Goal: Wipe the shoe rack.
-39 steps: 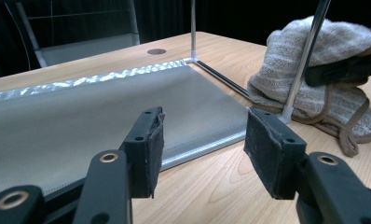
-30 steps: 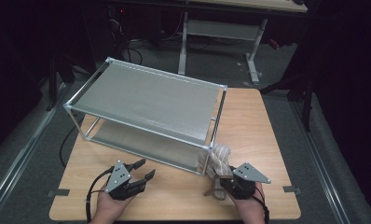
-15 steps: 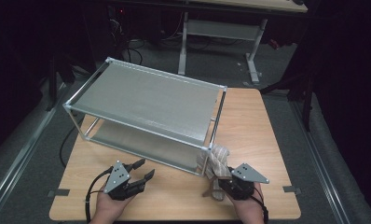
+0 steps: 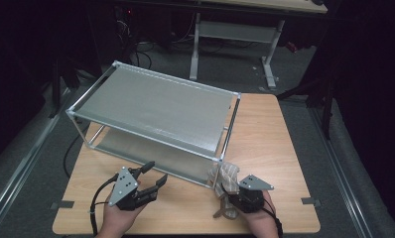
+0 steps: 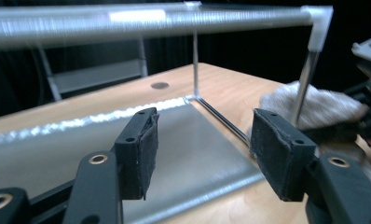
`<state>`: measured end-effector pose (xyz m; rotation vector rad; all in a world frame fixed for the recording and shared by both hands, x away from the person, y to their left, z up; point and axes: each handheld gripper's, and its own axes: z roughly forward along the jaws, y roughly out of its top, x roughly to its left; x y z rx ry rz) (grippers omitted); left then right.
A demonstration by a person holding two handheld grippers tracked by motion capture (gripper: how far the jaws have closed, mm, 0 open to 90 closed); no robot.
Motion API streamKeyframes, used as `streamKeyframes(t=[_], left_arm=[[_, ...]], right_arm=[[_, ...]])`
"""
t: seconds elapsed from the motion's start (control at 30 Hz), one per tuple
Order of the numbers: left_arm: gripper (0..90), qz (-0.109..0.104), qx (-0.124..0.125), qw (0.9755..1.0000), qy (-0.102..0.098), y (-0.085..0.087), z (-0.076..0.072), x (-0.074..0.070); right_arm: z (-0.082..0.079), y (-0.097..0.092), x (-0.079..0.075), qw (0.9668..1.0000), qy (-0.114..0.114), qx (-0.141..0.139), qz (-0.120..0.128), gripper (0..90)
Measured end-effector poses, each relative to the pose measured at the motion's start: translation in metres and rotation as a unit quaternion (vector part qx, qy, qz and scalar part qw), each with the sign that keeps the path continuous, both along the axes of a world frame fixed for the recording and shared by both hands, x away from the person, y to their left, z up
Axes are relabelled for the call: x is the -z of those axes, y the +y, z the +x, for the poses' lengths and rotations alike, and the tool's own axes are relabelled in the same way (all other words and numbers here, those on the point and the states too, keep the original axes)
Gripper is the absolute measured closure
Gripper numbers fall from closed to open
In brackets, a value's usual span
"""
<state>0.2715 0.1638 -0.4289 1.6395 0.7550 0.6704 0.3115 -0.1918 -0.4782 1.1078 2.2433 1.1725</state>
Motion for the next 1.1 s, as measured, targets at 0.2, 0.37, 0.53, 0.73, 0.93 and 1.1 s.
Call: streamKeyframes(t=[0.2, 0.37, 0.53, 0.73, 0.93, 1.1], left_arm=[[41.3, 0.009, -0.025, 0.9991, -0.034, -0.006, 0.010, -0.034], [41.5, 0.021, -0.036, 0.9986, -0.033, -0.012, 0.022, -0.043], [41.5, 0.020, -0.039, 0.9987, -0.025, -0.014, 0.031, -0.044], [42.2, 0.020, -0.039, 0.9988, -0.019, -0.016, 0.039, -0.046], [42.2, 0.022, -0.043, 0.9987, -0.019, -0.019, 0.047, -0.046], [42.3, 0.022, -0.044, 0.9987, -0.013, -0.022, 0.061, -0.048]], right_arm=[[0.000, -0.002, 0.001, 1.0000, 0.005, -0.002, 0.003, 67.0], [-0.001, -0.001, 0.001, 1.0000, 0.007, -0.005, -0.001, 67.0], [-0.001, 0.001, 0.003, 0.9999, 0.009, -0.009, -0.006, 67.0], [-0.001, 0.002, 0.004, 0.9998, 0.011, -0.012, -0.009, 67.1], [-0.001, 0.003, 0.004, 0.9998, 0.013, -0.012, -0.011, 67.2], [-0.001, 0.003, 0.004, 0.9998, 0.013, -0.010, -0.011, 67.2]])
